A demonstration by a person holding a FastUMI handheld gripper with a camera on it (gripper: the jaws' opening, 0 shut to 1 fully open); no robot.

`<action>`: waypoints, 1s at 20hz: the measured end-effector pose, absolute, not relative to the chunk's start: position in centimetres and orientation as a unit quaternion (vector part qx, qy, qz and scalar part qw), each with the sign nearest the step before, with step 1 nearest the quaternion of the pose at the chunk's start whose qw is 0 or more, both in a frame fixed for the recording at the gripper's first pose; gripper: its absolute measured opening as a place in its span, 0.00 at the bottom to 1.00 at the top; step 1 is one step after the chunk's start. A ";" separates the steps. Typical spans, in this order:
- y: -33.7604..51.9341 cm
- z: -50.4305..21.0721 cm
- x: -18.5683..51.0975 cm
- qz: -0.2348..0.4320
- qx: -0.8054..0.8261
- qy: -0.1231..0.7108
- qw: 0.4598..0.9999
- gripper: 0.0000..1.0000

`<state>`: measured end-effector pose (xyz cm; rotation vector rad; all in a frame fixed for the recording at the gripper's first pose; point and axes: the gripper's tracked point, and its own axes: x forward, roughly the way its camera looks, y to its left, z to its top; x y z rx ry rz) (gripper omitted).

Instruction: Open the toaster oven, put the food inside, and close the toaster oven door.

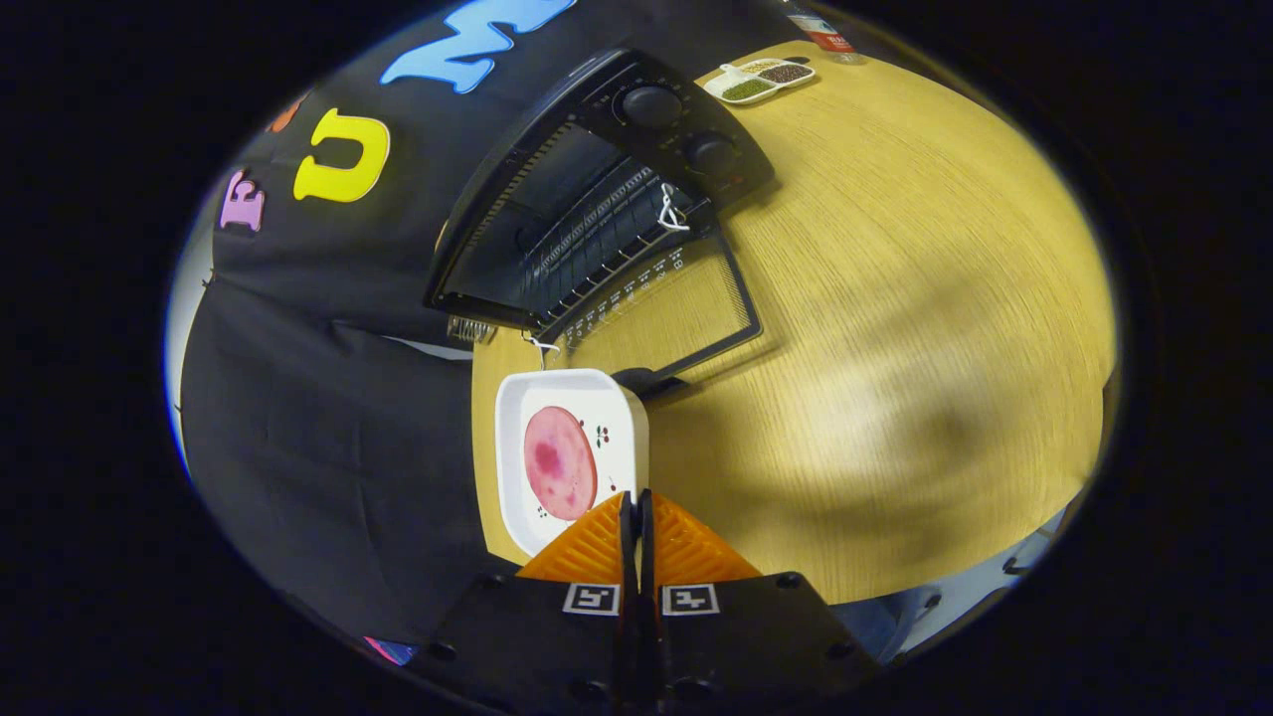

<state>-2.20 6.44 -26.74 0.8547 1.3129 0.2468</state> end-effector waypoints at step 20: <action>11.9 -29.5 8.4 -0.122 0.565 0.424 0.698 0.02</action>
